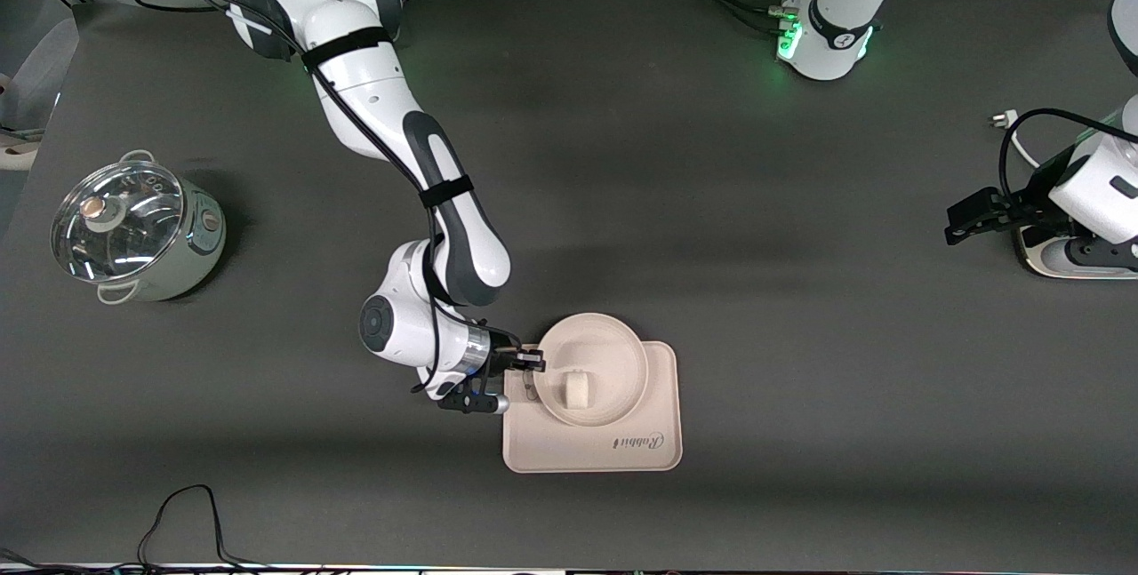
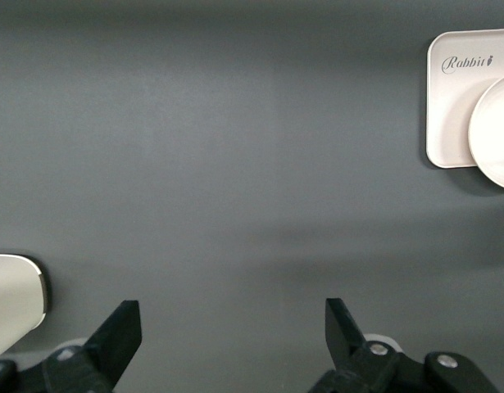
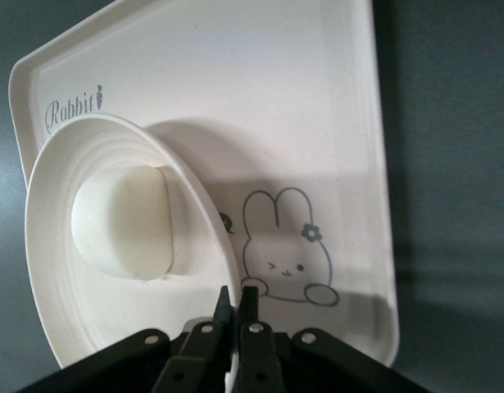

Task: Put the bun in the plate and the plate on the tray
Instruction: 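Lower the plate onto the tray and open the right gripper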

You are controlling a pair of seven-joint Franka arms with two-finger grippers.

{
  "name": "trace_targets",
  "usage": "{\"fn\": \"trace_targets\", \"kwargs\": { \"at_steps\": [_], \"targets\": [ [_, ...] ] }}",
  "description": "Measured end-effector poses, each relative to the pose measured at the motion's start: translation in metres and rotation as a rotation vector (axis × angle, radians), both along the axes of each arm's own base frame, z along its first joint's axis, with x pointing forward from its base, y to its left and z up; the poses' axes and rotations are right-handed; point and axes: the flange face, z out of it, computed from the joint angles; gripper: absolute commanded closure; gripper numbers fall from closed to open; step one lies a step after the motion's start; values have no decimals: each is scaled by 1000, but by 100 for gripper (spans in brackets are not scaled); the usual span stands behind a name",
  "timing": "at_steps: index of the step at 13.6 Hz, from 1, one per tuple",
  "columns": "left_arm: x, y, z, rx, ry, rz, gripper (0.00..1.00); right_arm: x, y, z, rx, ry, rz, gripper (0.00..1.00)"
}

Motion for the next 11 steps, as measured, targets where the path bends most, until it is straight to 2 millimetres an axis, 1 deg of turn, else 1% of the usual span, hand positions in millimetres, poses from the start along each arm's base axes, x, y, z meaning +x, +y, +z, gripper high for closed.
{"fn": "trace_targets", "kwargs": {
  "at_steps": [3, 6, 9, 10, 11],
  "targets": [
    [0, 0, 0, 0, 0, 0, 0, 11, -6, -1, 11, -14, -10, 100],
    [0, 0, 0, 0, 0, 0, 0, 24, -20, -7, 15, -22, -29, 100],
    [0, 0, 0, 0, 0, 0, 0, 27, -22, -18, 12, -20, -29, 100],
    [0, 0, 0, 0, 0, 0, 0, 27, -21, -18, 15, -24, -28, 81],
    [0, 0, 0, 0, 0, 0, 0, 28, -20, -17, 16, -26, -26, 71]
  ]
}}
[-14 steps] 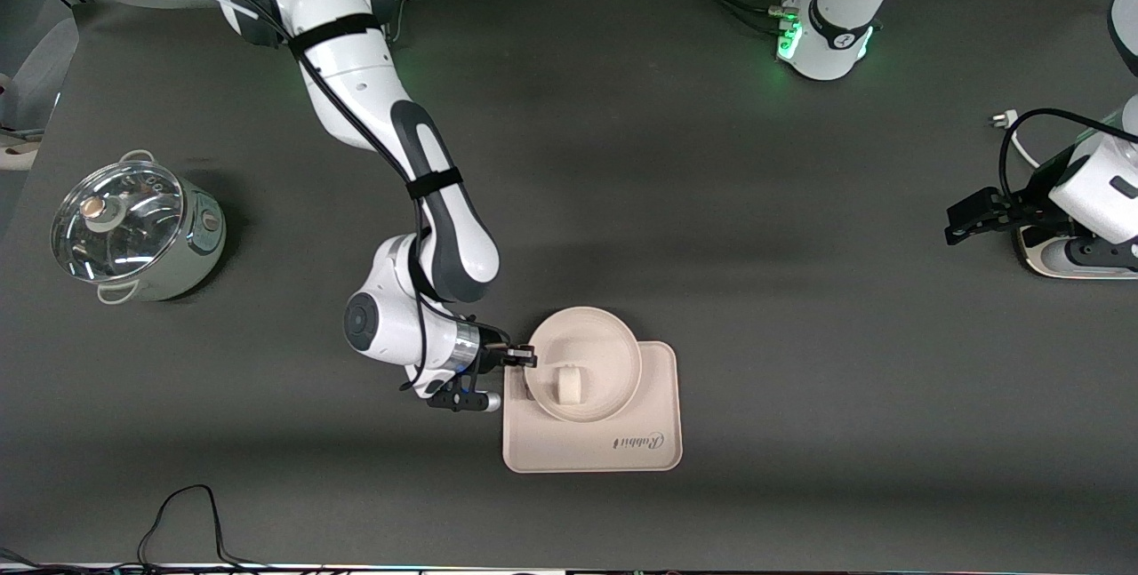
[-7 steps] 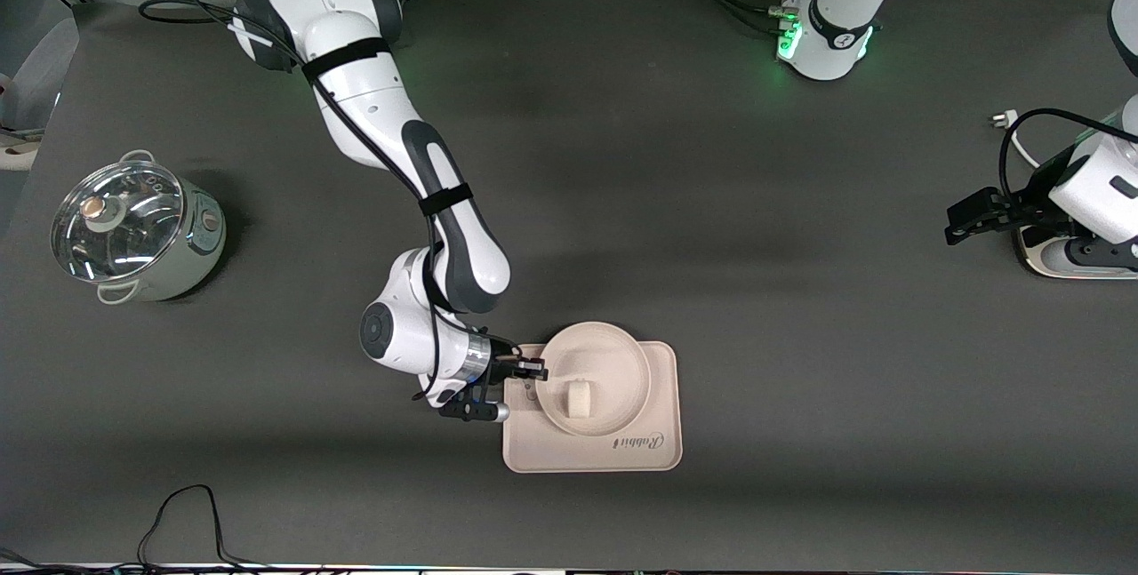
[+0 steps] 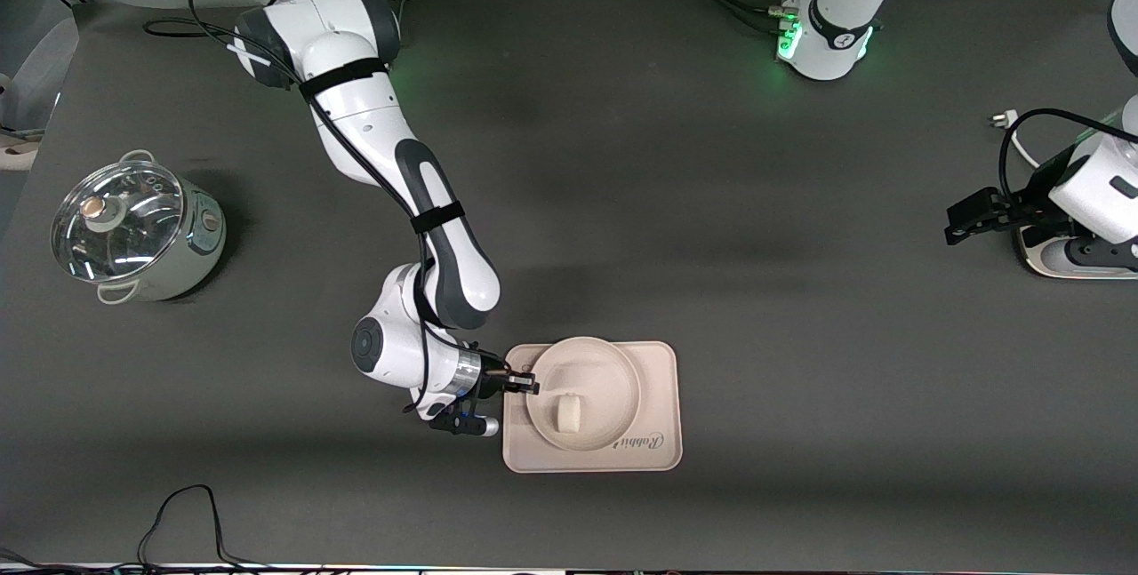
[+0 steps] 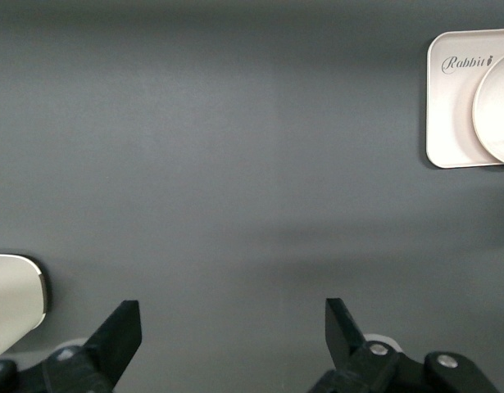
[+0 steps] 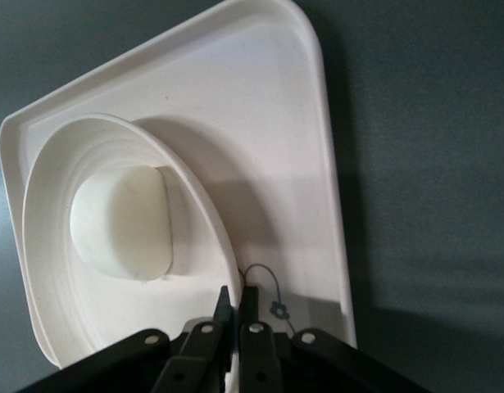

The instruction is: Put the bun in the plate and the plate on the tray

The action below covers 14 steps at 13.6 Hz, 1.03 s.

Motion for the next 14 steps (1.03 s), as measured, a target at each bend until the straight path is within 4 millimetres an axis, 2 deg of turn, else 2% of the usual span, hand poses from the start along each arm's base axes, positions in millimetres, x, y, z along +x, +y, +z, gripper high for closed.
{"fn": "trace_targets", "kwargs": {
  "at_steps": [2, 6, 10, 12, 14],
  "targets": [
    [0, 0, 0, 0, 0, 0, 0, 0, 0, -1, 0, 2, -3, 0],
    [0, 0, 0, 0, 0, 0, 0, 4, 0, 7, 14, 20, -33, 0],
    [0, 0, 0, 0, 0, 0, 0, 7, -4, 18, -12, 69, 19, 0],
    [0, 0, 0, 0, 1, 0, 0, 13, -13, 45, -29, 89, 64, 0],
    [0, -1, 1, 8, -5, -9, 0, 16, -24, 89, -68, 100, 129, 0]
  ]
}}
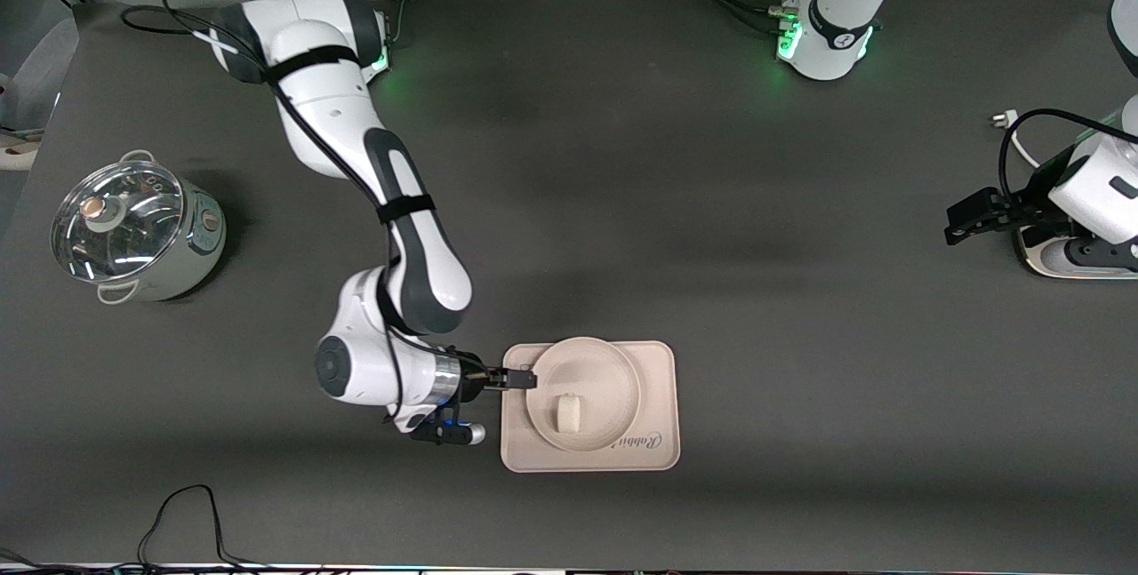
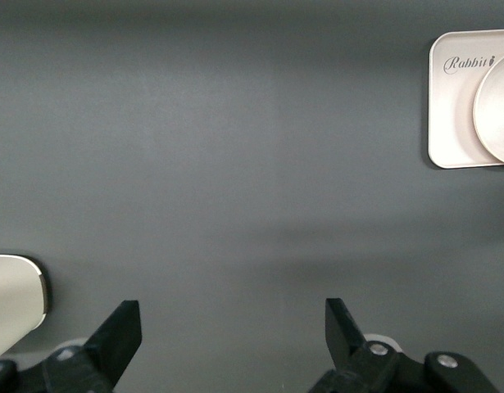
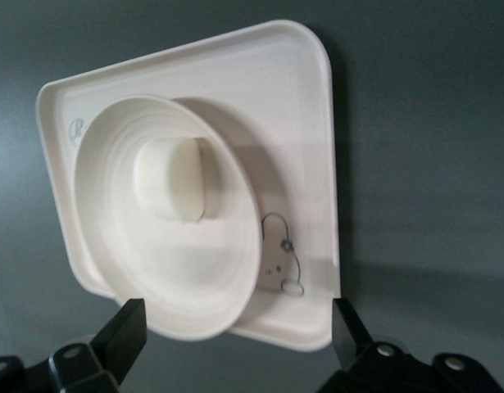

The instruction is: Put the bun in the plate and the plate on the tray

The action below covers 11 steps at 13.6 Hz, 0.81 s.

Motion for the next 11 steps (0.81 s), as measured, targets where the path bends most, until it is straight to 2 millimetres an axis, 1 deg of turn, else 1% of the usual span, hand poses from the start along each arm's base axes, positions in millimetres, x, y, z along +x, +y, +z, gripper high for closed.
{"fn": "trace_targets", "kwargs": {
  "at_steps": [2, 3, 4, 5, 6, 8, 9, 11],
  "targets": [
    [1, -14, 7, 54, -21, -41, 0, -6, -5, 45, -67, 1, 81, 0],
    [0, -22, 10, 69, -28, -56, 0, -12, -8, 63, -95, 11, 129, 0],
    [0, -26, 12, 75, -32, -61, 0, -18, -14, 77, -104, 14, 173, 0],
    [0, -26, 12, 77, -33, -59, 0, -23, -27, 87, -102, 10, 211, 0],
    [1, -23, 12, 78, -33, -52, 0, -30, -47, 94, -104, 6, 239, 0],
    [1, -10, 12, 79, -30, -30, 0, -47, -92, 108, -143, -6, 281, 0],
    [2, -1, 12, 80, -29, -13, 0, -58, -109, 117, -165, -8, 292, 0],
    [3, 23, 11, 63, -25, 32, 0, -83, -134, 142, -196, -14, 306, 0]
  ]
}}
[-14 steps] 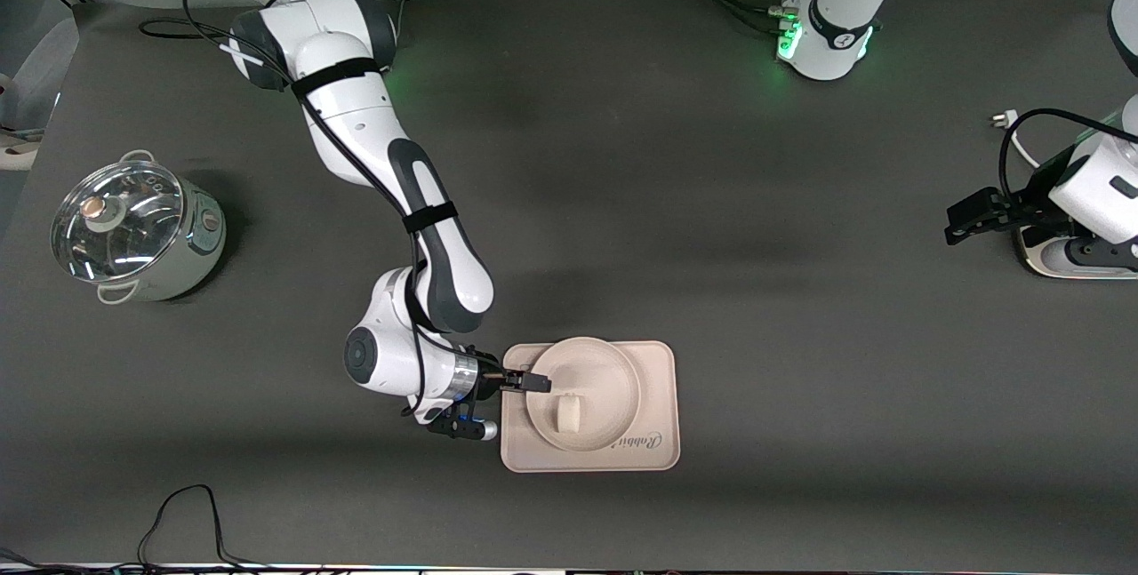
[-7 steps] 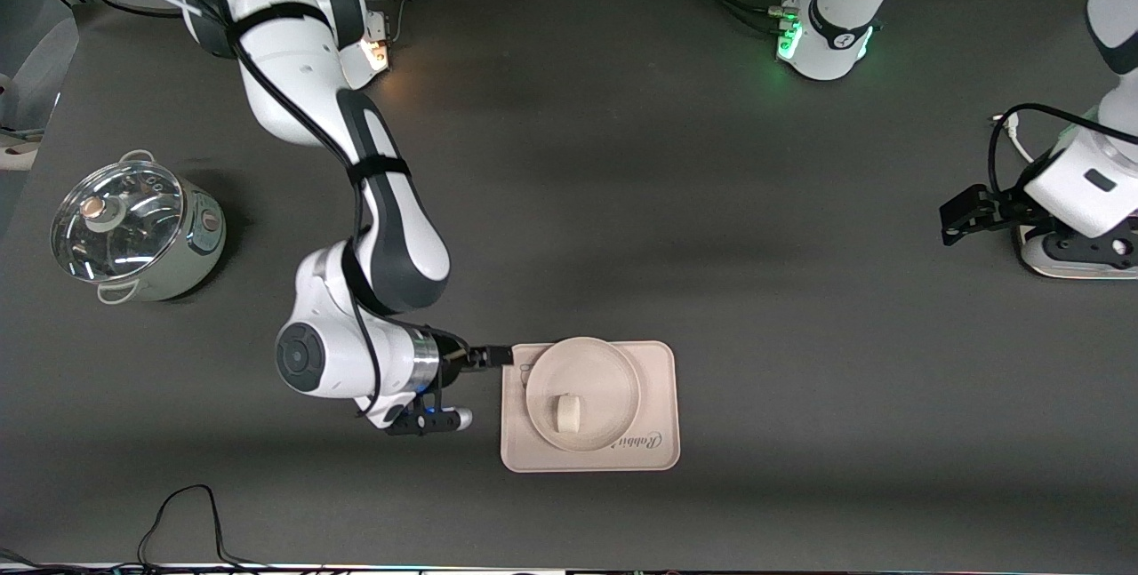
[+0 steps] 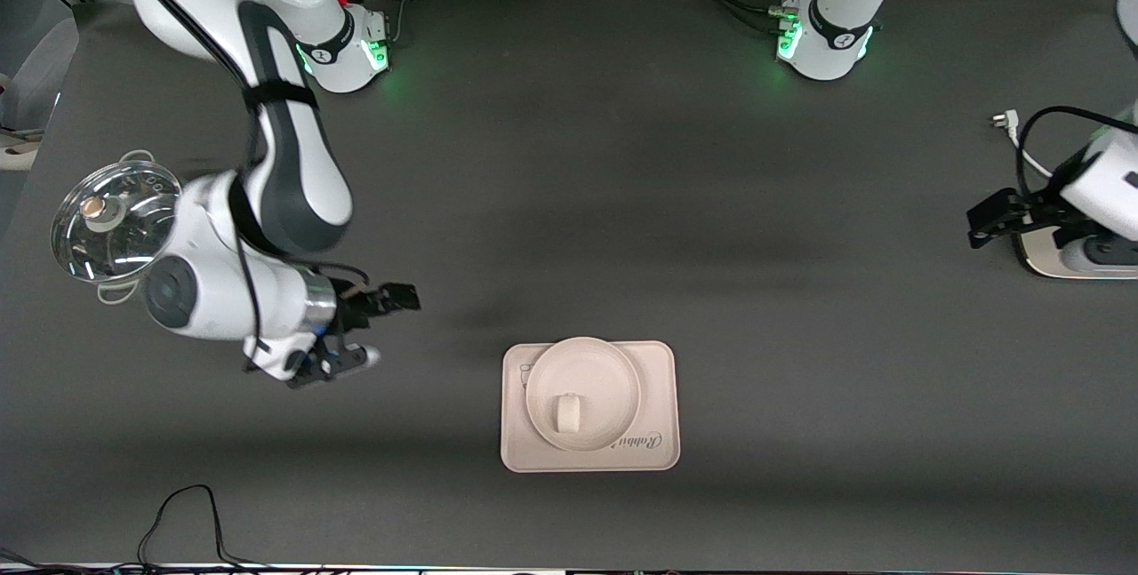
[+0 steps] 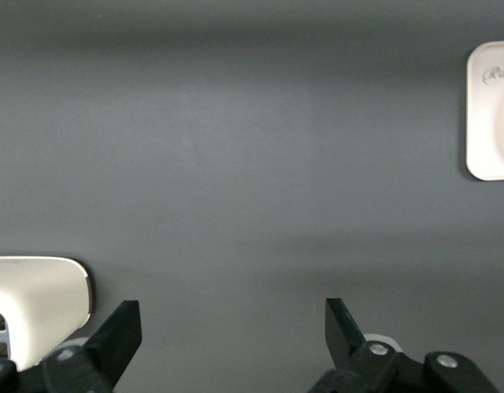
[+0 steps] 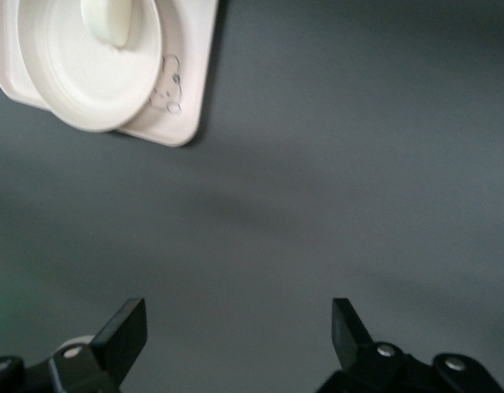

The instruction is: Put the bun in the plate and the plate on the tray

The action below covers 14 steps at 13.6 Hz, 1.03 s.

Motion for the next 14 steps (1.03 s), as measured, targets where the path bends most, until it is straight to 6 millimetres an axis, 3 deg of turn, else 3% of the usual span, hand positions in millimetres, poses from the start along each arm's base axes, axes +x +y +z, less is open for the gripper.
{"fn": "trace_targets", "kwargs": {
  "at_steps": [4, 8, 12, 14],
  "targets": [
    [0, 36, -3, -82, 3, 80, 0, -31, -60, 68, -63, -55, 0, 0],
    [1, 32, -5, -89, 6, 76, 0, -46, -107, 133, -103, -143, -17, 0],
    [-1, 35, -3, -46, 22, 69, 0, -52, -140, 182, -130, -175, -45, 0],
    [-4, 31, 2, -26, 38, 58, 0, -51, -150, 195, -149, -181, -49, 0]
  ]
}}
